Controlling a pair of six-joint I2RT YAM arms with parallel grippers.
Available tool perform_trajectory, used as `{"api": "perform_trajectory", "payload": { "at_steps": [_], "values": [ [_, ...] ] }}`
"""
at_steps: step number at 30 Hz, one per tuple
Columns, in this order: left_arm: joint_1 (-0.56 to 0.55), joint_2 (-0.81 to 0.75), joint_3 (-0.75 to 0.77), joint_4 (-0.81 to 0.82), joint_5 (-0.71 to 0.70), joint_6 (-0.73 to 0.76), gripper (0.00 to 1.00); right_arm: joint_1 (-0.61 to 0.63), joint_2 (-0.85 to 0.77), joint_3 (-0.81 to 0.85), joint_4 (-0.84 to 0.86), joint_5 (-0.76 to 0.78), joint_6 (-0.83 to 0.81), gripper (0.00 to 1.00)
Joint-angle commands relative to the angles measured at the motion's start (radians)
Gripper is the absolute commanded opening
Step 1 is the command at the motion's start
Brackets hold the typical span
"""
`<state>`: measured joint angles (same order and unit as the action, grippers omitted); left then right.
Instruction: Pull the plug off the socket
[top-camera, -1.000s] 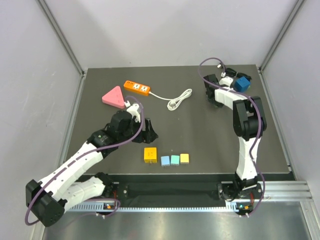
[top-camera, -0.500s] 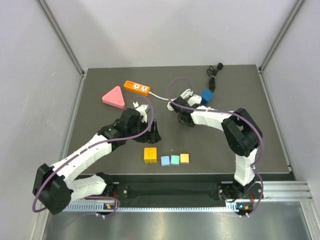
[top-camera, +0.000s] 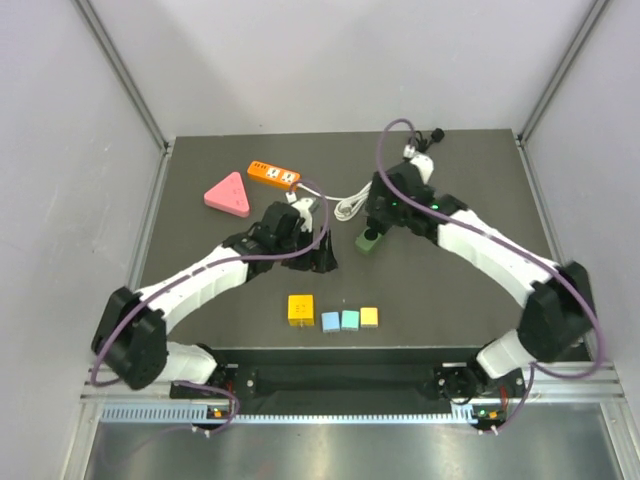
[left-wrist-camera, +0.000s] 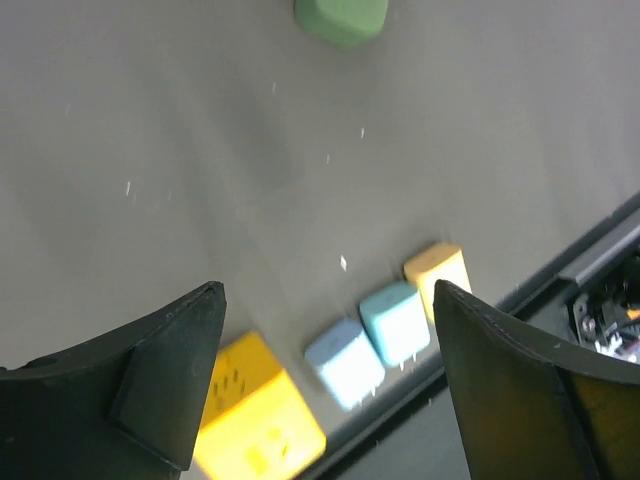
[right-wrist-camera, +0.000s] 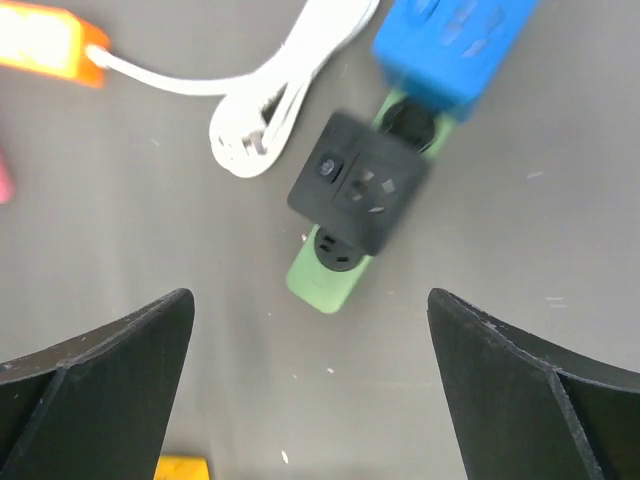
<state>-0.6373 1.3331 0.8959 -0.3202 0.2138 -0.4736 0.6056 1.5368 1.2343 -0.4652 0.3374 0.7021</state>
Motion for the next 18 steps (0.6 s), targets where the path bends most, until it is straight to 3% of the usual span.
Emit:
{"api": "perform_trajectory", "payload": {
  "at_steps": [1,10,18],
  "values": [
    [-0.007,0.105,0.101,0.134,0.021,0.039,0.87,-0.090,-0.147,-0.080,-0.012,-0.067,-0.113,1.00],
    [-0.053,0.465,0.323,0.217,-0.022,0.139,0.92,-0.345,-0.365,-0.297,-0.012,-0.268,-0.181,1.00],
    [-0.059,0.589,0.330,0.435,-0.073,0.139,0.85,-0.383,-0.449,-0.366,-0.038,-0.314,-0.210,1.00]
  ]
}}
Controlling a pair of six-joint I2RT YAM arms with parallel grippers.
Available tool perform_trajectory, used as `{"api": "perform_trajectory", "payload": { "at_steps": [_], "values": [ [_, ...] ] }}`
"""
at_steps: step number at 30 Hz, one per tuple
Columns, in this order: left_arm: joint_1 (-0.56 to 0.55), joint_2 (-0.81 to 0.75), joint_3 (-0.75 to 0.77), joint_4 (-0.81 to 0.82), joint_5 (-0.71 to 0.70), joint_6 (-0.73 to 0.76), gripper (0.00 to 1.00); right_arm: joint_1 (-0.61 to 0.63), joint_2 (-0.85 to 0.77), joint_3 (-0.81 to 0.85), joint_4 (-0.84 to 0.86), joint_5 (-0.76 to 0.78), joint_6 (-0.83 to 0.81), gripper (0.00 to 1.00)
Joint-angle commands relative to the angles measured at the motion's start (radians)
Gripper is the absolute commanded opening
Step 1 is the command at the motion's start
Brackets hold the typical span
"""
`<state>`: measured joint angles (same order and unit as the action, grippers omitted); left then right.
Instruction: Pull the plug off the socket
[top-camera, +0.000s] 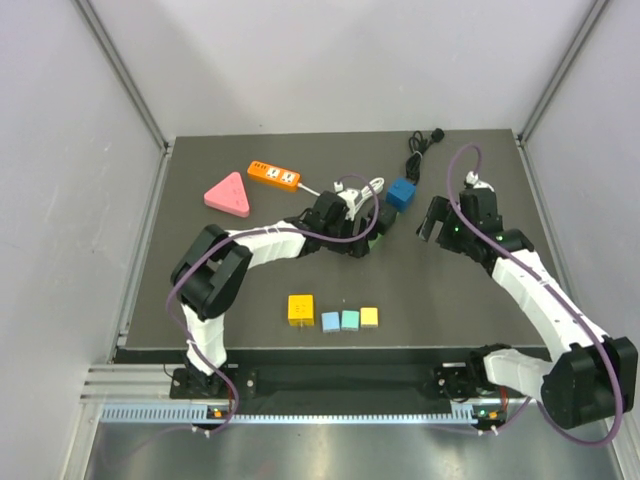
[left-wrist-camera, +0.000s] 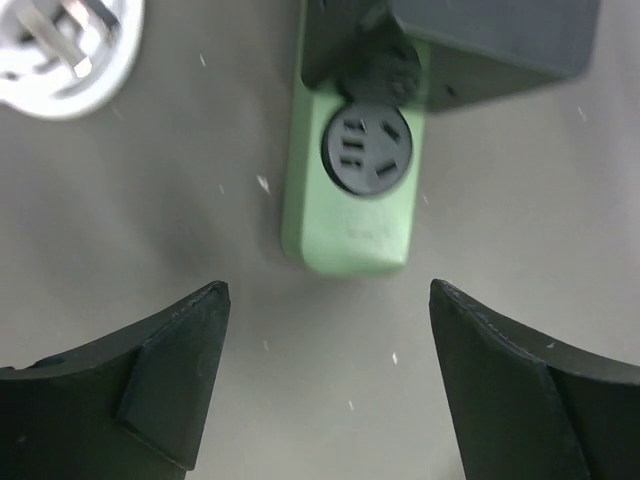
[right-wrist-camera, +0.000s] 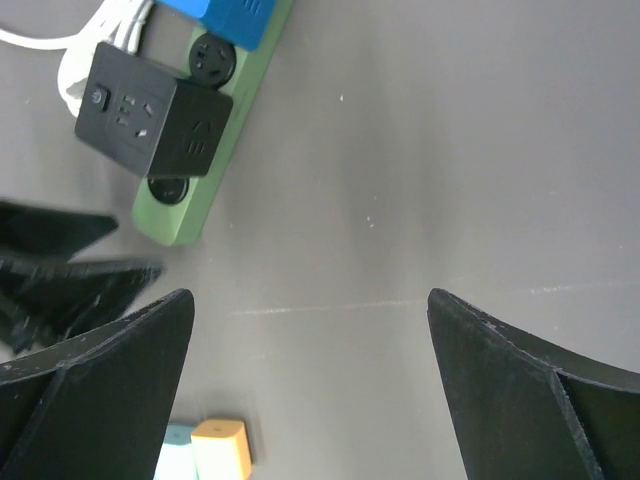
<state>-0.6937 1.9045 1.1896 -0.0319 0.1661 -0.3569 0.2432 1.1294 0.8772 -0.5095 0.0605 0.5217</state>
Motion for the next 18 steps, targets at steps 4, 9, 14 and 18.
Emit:
{"api": "perform_trajectory", "payload": {
  "at_steps": [4,9,14,18],
  "values": [
    [-0.015,0.050,0.048,0.171,-0.063,0.056,0.82,-0.024,-0.057,-0.021,0.008,-0.054,-0.028,1.00],
    [-0.023,0.093,0.041,0.193,-0.056,0.058,0.75,-0.024,-0.023,-0.006,0.037,-0.085,0.000,1.00],
    [-0.023,0.108,0.004,0.271,-0.040,0.018,0.61,-0.022,0.090,0.066,0.043,-0.077,0.076,1.00],
    [-0.024,0.113,-0.028,0.316,-0.053,-0.008,0.48,-0.019,0.262,0.178,0.033,-0.105,0.129,0.99]
  ]
}}
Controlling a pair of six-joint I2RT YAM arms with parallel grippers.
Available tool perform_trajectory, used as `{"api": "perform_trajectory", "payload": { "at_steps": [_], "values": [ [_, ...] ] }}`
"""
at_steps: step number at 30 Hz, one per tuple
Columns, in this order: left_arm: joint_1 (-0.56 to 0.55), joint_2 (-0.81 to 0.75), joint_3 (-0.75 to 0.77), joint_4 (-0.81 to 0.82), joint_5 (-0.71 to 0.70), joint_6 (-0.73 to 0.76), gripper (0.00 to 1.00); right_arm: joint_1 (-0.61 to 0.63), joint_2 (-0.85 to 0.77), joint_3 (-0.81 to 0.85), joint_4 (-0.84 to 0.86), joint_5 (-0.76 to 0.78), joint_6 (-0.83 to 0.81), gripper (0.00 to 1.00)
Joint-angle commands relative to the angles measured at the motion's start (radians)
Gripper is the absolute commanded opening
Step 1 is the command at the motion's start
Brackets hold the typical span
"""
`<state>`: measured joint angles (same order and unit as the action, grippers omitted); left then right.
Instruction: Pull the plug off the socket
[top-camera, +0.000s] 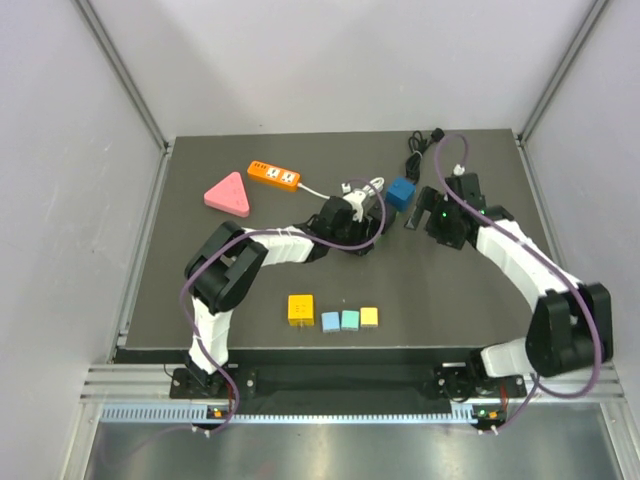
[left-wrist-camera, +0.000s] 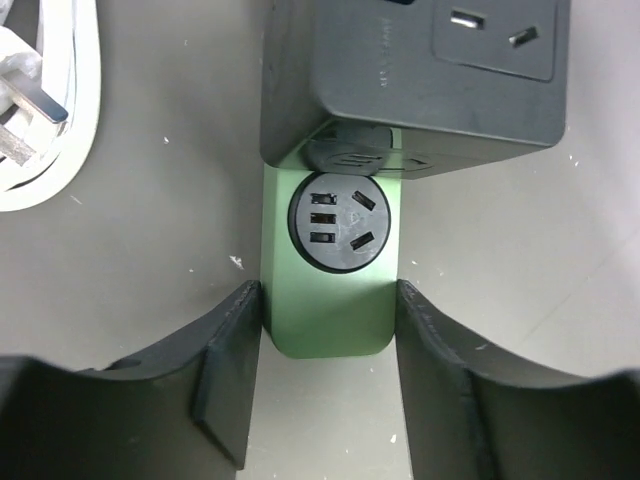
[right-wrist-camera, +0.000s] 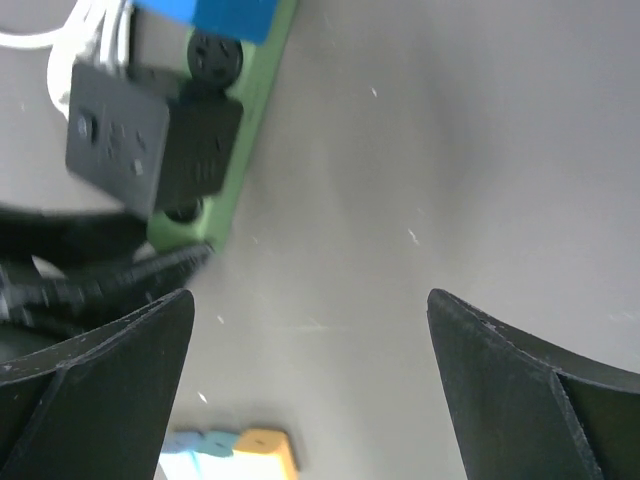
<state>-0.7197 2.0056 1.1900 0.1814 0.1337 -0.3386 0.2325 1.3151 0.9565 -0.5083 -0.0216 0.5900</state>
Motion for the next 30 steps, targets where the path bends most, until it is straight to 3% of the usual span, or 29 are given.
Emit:
{"api": "perform_trajectory", "payload": {
  "at_steps": [1,4,5,9,17,22,30],
  "values": [
    [0.003,0.012,-0.036,0.116,-0.023,-0.037,0.45,-0.009,0.104,0.122,0.027,-0.020,0.080,0.99],
    [0.002,0.009,-0.078,0.182,-0.034,-0.068,0.32,0.002,0.190,0.220,-0.007,0.015,0.122,0.99],
    [0.002,0.007,-0.102,0.199,-0.036,-0.079,0.23,0.008,0.222,0.264,-0.012,0.041,0.131,1.00],
    [-0.004,0.004,-0.162,0.295,-0.051,-0.132,0.00,0.031,0.318,0.401,-0.050,0.058,0.160,1.00],
    [-0.046,-0.014,-0.220,0.340,-0.124,-0.131,0.00,0.140,0.582,0.757,-0.268,0.138,0.126,1.00],
    [-0.076,-0.019,-0.227,0.310,-0.284,-0.146,0.00,0.174,0.628,0.762,-0.263,0.160,0.166,1.00],
    [-0.084,-0.021,-0.219,0.273,-0.313,-0.157,0.00,0.220,0.621,0.700,-0.242,0.204,0.215,0.95]
  ]
}}
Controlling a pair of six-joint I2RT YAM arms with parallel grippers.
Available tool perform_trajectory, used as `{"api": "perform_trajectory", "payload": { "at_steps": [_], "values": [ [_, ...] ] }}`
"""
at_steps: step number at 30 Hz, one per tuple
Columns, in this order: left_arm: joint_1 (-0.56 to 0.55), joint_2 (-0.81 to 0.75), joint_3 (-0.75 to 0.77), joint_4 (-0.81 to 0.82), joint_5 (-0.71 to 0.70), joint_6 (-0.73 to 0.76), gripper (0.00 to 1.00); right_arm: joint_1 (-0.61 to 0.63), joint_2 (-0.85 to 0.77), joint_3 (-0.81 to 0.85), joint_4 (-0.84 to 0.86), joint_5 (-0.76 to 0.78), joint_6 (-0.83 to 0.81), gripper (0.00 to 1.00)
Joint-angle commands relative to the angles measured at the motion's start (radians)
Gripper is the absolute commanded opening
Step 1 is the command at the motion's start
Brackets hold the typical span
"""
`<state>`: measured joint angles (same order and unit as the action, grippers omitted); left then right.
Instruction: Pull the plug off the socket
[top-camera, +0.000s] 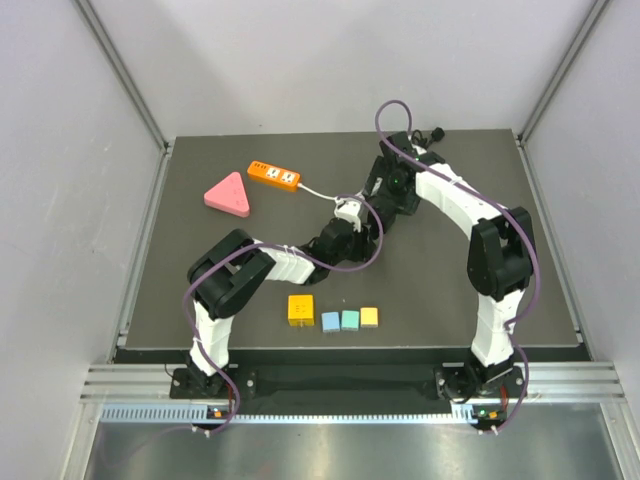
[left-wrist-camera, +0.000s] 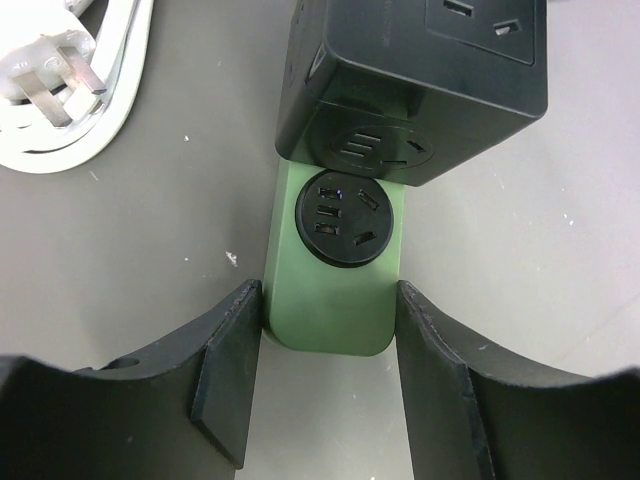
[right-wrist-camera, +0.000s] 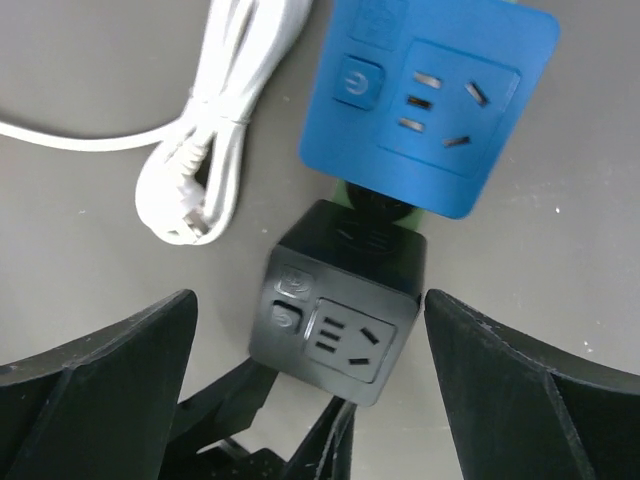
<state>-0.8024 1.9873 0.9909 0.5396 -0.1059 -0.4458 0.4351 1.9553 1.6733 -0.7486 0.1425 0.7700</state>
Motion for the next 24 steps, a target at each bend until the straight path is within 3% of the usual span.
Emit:
{"api": "perform_trajectory", "payload": {
  "at_steps": [1,13,19,22,24],
  "values": [
    [-0.001,0.001,-0.012,-0.090,-0.077,-0.050,0.00,0.019,-0.024,-0.033,0.003,0.043,0.038,0.94],
    [-0.006,0.018,0.014,-0.127,-0.095,-0.057,0.00,0.025,-0.021,-0.067,0.052,0.040,0.038,0.74],
    [-0.006,0.022,0.020,-0.136,-0.100,-0.060,0.00,0.024,-0.032,-0.124,0.138,0.023,0.005,0.57],
    [-0.006,0.027,0.032,-0.150,-0.104,-0.062,0.00,0.022,-0.026,-0.118,0.153,0.006,-0.008,0.38],
    [-0.006,0.034,0.041,-0.164,-0.104,-0.062,0.00,0.024,-0.022,-0.112,0.156,-0.001,-0.012,0.20]
  ]
}}
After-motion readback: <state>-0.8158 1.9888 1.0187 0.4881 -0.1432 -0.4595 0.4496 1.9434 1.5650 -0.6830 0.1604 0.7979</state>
